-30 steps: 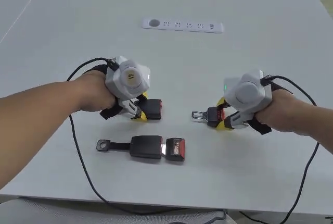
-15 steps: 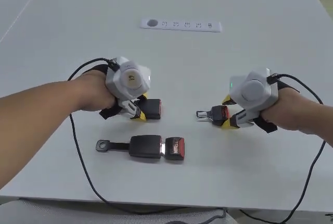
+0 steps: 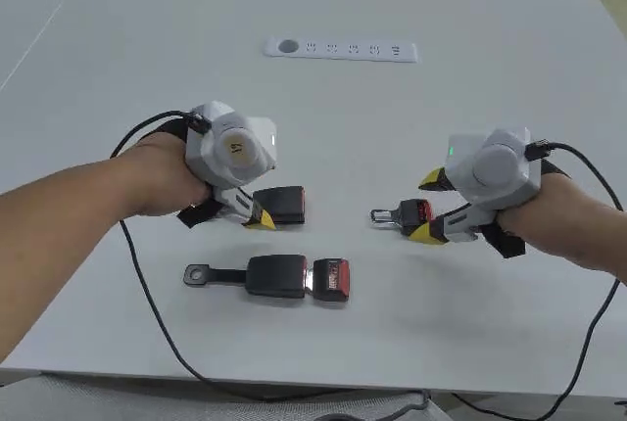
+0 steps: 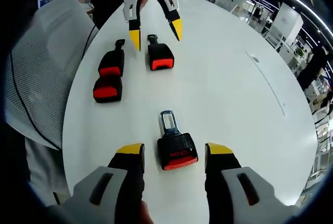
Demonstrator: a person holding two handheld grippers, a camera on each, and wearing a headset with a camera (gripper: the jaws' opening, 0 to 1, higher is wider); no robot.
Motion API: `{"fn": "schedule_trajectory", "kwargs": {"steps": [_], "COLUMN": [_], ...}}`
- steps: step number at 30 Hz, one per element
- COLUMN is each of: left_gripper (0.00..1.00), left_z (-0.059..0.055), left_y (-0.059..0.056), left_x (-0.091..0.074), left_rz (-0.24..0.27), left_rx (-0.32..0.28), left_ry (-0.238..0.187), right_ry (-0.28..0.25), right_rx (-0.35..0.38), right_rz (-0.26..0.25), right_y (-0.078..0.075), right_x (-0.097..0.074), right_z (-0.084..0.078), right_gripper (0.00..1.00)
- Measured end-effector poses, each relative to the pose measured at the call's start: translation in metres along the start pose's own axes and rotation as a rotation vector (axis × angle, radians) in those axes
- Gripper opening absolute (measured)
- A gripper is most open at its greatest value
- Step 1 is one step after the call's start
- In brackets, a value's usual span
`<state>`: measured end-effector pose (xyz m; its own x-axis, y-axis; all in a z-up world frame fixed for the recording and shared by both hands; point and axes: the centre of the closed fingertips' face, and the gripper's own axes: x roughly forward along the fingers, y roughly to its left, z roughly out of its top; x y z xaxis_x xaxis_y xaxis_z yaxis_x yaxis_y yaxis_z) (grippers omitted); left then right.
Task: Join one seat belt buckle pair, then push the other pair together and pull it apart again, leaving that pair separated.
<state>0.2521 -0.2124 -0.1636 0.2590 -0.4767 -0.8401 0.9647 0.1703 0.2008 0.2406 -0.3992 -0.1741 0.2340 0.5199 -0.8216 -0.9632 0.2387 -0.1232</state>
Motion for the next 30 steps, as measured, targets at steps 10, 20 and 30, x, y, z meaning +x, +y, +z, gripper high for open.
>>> {"fn": "schedule_trajectory", "kwargs": {"steps": [10, 20, 30], "left_gripper": [0.79, 1.00, 1.00], "left_z": [-0.016, -0.049, -0.070], "left_y": [-0.029, -0.071, -0.078], "left_x": [-0.056, -0.085, -0.108], "left_rz": [0.104, 0.151, 0.158], "left_rx": [-0.174, -0.340, -0.447], "left_ry": [-0.072, -0.057, -0.110], "right_ry": [-0.116, -0.228, -0.250], "right_rx": [0.116, 0.273, 0.318], "right_rz": [-0.033, -0.083, -0.148], "right_y": [0.040, 0.061, 0.067], "right_x": [-0.020, -0.042, -0.065], "right_z": [0.016, 0.016, 0.014], "right_gripper": [0.53, 0.60, 0.79]}}
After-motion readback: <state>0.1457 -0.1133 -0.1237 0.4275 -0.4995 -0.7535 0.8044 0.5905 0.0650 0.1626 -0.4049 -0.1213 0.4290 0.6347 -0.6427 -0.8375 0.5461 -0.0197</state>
